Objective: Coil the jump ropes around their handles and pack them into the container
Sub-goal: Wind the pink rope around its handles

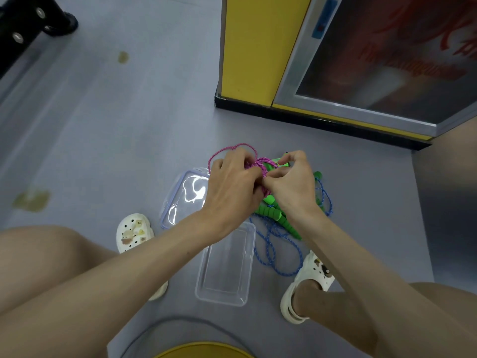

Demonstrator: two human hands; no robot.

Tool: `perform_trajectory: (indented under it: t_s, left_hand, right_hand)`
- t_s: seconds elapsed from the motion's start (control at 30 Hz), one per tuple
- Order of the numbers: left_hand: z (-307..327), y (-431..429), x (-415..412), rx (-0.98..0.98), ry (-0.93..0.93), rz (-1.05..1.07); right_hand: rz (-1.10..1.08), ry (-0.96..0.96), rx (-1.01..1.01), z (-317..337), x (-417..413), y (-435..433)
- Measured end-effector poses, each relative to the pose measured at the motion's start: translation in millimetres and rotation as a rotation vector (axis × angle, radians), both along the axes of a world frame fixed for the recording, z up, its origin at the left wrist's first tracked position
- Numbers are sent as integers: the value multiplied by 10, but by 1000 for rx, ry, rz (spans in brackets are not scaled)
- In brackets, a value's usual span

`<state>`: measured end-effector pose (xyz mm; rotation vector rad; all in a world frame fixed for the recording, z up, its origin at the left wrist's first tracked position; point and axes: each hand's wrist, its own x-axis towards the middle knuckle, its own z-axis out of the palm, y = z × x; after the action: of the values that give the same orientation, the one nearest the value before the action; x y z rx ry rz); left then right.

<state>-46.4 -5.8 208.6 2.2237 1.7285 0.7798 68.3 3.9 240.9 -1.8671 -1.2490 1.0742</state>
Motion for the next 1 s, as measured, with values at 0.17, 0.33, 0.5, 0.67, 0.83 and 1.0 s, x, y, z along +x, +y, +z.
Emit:
perform_trajectory:
  t_s: [0.17, 0.33, 0.5, 0.67, 0.83, 1.0]
  left_hand:
    - [-31, -14, 95, -96, -17, 91]
    - [-22, -20, 167, -146, -2, 109]
    - [4, 41, 145, -38, -100, 169]
    - [88, 34, 112, 36, -79, 193]
    - [61, 40, 154, 20, 3, 146]
    - [97, 82, 198, -37, -136, 212]
  right_hand:
    - [-10, -76, 58, 24, -20, 1]
    - [-43, -142, 144, 99, -56, 17]
    - [8, -170, 220, 165, -87, 25]
    - [-12, -140, 198, 178, -36, 11]
    - [-106, -111, 211, 134, -31, -16]
    - [-97, -142, 275, 63, -59, -26]
